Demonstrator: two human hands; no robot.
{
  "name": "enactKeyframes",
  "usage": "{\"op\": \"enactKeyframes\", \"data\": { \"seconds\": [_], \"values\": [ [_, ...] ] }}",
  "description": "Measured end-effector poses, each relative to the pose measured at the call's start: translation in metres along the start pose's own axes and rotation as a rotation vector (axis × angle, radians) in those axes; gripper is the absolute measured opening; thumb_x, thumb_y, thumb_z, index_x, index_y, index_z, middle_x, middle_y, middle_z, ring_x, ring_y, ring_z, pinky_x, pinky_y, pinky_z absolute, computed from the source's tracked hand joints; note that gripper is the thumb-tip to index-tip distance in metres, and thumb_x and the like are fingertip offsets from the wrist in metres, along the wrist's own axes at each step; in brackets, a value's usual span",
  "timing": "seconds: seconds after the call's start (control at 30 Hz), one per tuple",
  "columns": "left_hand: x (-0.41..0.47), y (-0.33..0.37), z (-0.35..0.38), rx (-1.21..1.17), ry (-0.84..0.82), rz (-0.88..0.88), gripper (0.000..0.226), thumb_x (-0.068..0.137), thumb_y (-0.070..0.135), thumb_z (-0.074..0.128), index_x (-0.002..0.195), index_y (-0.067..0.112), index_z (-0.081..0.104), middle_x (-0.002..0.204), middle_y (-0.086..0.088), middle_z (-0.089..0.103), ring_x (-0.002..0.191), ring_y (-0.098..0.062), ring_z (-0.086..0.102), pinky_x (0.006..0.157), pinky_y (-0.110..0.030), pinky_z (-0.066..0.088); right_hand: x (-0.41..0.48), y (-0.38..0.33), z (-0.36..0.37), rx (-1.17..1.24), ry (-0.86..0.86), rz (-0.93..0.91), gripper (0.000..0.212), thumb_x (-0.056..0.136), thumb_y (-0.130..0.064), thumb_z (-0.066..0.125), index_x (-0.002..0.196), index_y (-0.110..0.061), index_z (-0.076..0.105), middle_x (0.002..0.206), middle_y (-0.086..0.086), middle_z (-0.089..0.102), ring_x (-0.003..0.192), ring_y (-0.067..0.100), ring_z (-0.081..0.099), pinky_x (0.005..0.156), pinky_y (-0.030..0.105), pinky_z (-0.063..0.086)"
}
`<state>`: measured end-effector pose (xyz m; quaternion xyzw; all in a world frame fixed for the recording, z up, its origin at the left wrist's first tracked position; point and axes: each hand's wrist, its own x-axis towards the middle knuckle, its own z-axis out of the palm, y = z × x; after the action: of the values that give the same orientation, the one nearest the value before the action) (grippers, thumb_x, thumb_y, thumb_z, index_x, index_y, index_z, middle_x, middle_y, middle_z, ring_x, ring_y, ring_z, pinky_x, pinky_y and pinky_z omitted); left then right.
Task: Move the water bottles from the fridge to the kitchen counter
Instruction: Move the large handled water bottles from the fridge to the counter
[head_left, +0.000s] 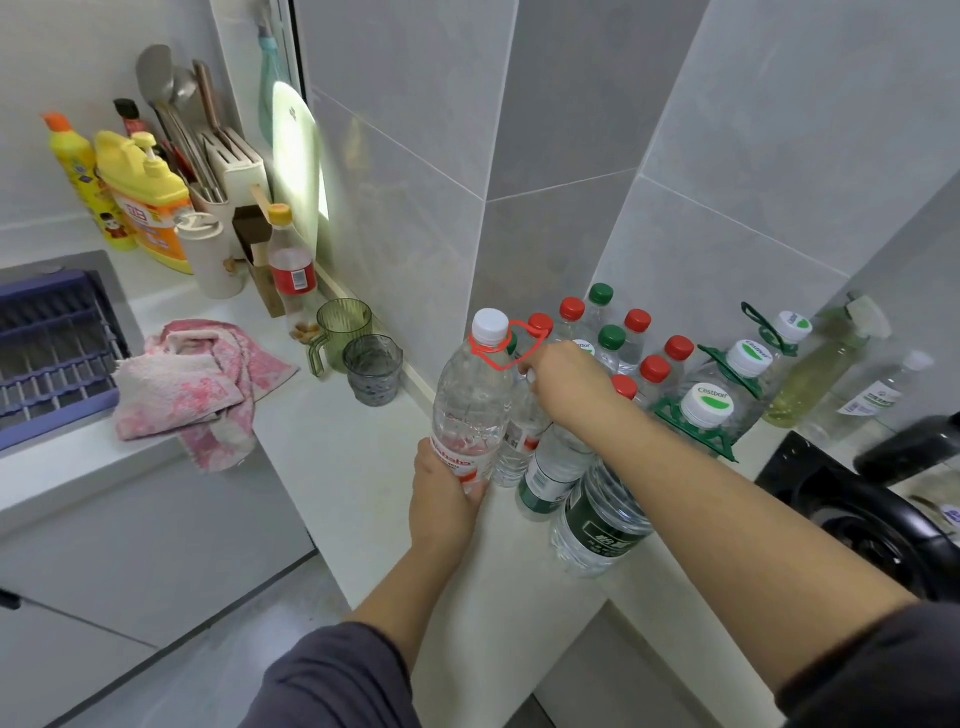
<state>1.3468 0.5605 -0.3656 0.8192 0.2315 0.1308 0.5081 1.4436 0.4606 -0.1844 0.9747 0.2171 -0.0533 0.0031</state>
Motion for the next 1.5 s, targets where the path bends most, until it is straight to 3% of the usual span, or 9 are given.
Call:
{"op": "enactKeyframes", "data": {
  "seconds": [0.43, 0.63, 0.8, 0.93, 1.07, 1.23, 1.3, 1.37, 1.5],
  "values": [
    [0.012, -0.010, -0.020, 0.131, -0.160, 0.027, 0.071, 0.076, 0.028, 0.080, 0.132, 0.014, 0.039, 0.129, -0.007, 0.047, 0.118, -0.024, 0.049, 0.089, -0.034, 0.044, -0.021, 0.008, 0.014, 0.081, -0.028, 0.122, 0.051, 0.091, -0.024, 0.065, 0.133, -0.013, 0.038, 0.125, 0.014, 0.054, 0.110, 0.034, 0.057, 0.076, 0.040, 0.046],
    [-0.019, -0.012, -0.003, 0.368, -0.164, -0.291, 0.057, 0.087, 0.041, 0.066, 0.120, 0.001, 0.044, 0.123, -0.017, 0.050, 0.115, -0.033, 0.051, 0.089, -0.040, 0.044, -0.015, 0.005, 0.012, 0.045, -0.058, 0.217, 0.042, 0.095, -0.021, 0.059, 0.132, -0.014, 0.040, 0.123, 0.013, 0.057, 0.109, 0.031, 0.058, 0.075, 0.038, 0.048],
    [-0.032, 0.012, 0.026, -0.096, -0.480, -0.407, 0.023, 0.092, 0.022, 0.062, 0.106, 0.010, 0.049, 0.080, -0.007, 0.067, 0.073, -0.023, 0.062, 0.080, -0.041, 0.055, -0.017, 0.010, 0.010, -0.092, -0.214, 0.238, 0.032, 0.091, -0.023, 0.063, 0.120, -0.011, 0.056, 0.105, 0.007, 0.059, 0.097, 0.025, 0.059, 0.072, 0.034, 0.049],
    [-0.025, 0.022, 0.042, -0.270, -0.499, -0.412, 0.041, 0.088, 0.002, 0.053, 0.127, 0.013, 0.056, 0.098, -0.010, 0.068, 0.084, -0.024, 0.063, 0.079, -0.030, 0.052, -0.013, 0.012, 0.010, -0.082, -0.259, 0.239, 0.040, 0.087, -0.025, 0.072, 0.119, -0.009, 0.056, 0.115, 0.009, 0.058, 0.106, 0.027, 0.060, 0.073, 0.034, 0.047],
    [-0.026, 0.022, 0.048, -0.452, -0.470, -0.497, 0.036, 0.081, -0.012, 0.051, 0.079, 0.020, 0.067, 0.073, -0.009, 0.061, 0.066, -0.019, 0.050, 0.066, -0.028, 0.044, -0.009, 0.012, 0.013, -0.056, -0.251, 0.234, 0.038, 0.087, -0.019, 0.072, 0.119, -0.007, 0.057, 0.117, 0.010, 0.059, 0.106, 0.028, 0.060, 0.071, 0.033, 0.047],
    [-0.027, 0.023, 0.047, -0.481, -0.431, -0.561, 0.031, 0.085, -0.009, 0.049, 0.072, 0.018, 0.059, 0.075, -0.008, 0.057, 0.068, -0.020, 0.049, 0.072, -0.029, 0.042, -0.012, 0.012, 0.012, -0.048, -0.252, 0.232, 0.037, 0.086, -0.021, 0.073, 0.117, -0.007, 0.058, 0.099, 0.007, 0.052, 0.099, 0.026, 0.059, 0.070, 0.033, 0.047],
    [-0.027, 0.023, 0.045, -0.404, -0.377, -0.487, 0.026, 0.090, -0.002, 0.045, 0.100, 0.014, 0.062, 0.102, -0.007, 0.055, 0.091, -0.022, 0.054, 0.085, -0.029, 0.042, -0.013, 0.013, 0.009, -0.023, -0.237, 0.244, 0.037, 0.087, -0.024, 0.072, 0.117, -0.008, 0.057, 0.097, 0.006, 0.051, 0.095, 0.025, 0.058, 0.070, 0.033, 0.046],
    [-0.028, 0.028, 0.043, -0.444, -0.373, -0.376, 0.059, 0.090, -0.005, 0.044, 0.145, 0.016, 0.038, 0.125, 0.006, 0.044, 0.124, -0.017, 0.045, 0.102, -0.030, 0.036, -0.015, 0.014, 0.005, 0.051, -0.177, 0.263, 0.043, 0.088, -0.028, 0.070, 0.122, -0.009, 0.052, 0.102, 0.008, 0.054, 0.100, 0.026, 0.058, 0.071, 0.033, 0.044],
    [-0.030, 0.044, 0.045, -0.534, -0.448, -0.284, 0.080, 0.089, -0.010, 0.046, 0.153, 0.027, 0.017, 0.132, 0.017, 0.043, 0.119, -0.005, 0.041, 0.099, -0.026, 0.035, -0.015, 0.014, 0.003, 0.246, -0.059, 0.187, 0.044, 0.093, -0.025, 0.062, 0.130, -0.014, 0.041, 0.119, 0.013, 0.057, 0.107, 0.032, 0.057, 0.079, 0.039, 0.049]
  ]
}}
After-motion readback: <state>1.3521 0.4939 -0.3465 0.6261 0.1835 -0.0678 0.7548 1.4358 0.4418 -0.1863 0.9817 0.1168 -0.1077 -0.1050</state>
